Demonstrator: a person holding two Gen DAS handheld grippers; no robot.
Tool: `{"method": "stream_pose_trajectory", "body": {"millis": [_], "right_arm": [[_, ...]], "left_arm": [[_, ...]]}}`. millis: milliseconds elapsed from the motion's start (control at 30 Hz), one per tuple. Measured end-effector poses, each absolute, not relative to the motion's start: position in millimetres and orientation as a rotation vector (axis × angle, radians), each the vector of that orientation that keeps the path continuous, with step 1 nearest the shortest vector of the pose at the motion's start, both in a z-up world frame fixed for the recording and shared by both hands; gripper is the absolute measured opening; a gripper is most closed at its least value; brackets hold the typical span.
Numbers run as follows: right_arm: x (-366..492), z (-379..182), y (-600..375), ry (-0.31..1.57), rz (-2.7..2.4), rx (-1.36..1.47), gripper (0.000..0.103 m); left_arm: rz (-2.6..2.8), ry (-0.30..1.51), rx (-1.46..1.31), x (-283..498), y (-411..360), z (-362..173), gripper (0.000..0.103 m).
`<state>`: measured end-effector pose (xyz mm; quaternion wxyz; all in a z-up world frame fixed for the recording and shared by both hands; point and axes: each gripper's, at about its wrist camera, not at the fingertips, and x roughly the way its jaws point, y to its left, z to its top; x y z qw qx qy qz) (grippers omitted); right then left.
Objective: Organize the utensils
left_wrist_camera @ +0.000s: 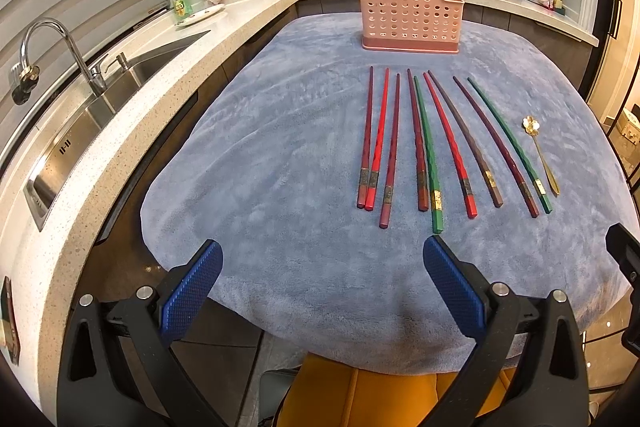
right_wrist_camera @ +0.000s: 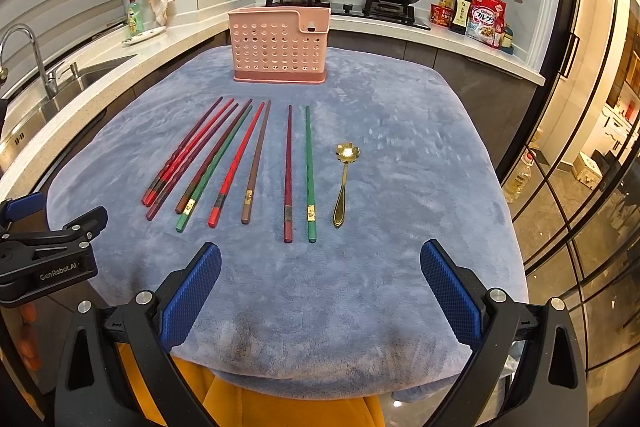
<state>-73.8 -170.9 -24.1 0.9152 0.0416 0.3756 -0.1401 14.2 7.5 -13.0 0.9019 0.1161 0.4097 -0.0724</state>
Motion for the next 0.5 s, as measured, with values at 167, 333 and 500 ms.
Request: {"method": "stream_pose_trajectory", "body": {"millis": [167,333,500], "right_arm": [[-73.6,-23.7,-171.4,0.772,-0.288,0.09,0.096],[-73.3,-23.2,-171.7,0.769,-0.29,0.092,0.096],[-73.9,-23.8,-172.4,0.77,-0.292,0.098,0.096]], "left_arm": [[-0.148,0.846,0.241,13.8,7.3,-12.3,0.096],[-0.146,0.845,0.24,13.8,7.3,-11.3,0.096],[-0.147,0.846,0.243,14.0,6.9,-11.0,0.096]]}}
